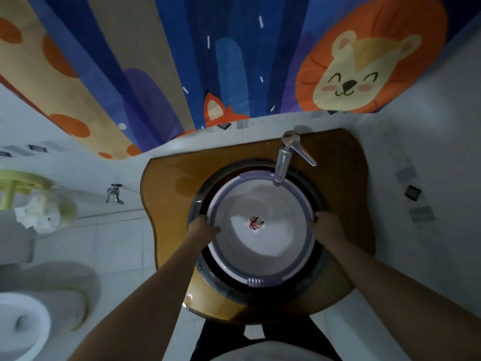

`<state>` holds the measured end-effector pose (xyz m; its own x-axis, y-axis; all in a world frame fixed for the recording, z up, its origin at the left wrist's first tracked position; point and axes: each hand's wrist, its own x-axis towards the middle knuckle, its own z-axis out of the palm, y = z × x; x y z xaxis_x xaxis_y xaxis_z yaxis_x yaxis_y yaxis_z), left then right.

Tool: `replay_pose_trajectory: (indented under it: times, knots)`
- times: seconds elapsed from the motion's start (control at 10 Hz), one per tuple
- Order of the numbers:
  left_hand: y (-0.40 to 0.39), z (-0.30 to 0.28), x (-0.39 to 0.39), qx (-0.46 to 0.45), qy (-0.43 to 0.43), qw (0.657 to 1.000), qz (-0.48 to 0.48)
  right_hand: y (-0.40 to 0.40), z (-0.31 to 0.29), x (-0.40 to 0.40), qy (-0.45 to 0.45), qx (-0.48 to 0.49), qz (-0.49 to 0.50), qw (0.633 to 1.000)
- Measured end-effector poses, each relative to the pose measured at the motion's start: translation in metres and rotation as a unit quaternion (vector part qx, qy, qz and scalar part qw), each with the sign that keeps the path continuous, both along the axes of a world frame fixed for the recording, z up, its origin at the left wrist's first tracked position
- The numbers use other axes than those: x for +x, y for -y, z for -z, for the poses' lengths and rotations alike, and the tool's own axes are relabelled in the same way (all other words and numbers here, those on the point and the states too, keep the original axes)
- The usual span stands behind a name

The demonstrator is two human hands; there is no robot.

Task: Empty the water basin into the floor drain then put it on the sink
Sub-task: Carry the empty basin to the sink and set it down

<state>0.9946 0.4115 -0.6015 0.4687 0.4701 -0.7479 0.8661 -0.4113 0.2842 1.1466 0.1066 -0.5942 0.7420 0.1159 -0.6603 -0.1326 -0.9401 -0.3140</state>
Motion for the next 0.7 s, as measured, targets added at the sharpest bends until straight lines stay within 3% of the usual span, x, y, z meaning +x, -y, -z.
replay_pose_trajectory:
  times: [0.5, 0.7]
  knots:
    - [0.004, 0.001, -0.002, 0.001, -0.013, 1.0, 0.028, -0.011, 0.001, 0.0, 0.003, -0.073, -0.019, 0.997]
    - [0.004, -0.015, 0.0, 0.022, 0.118, 0.993, 0.019, -0.015, -0.018, 0.003, -0.001, -0.045, -0.018, 0.999]
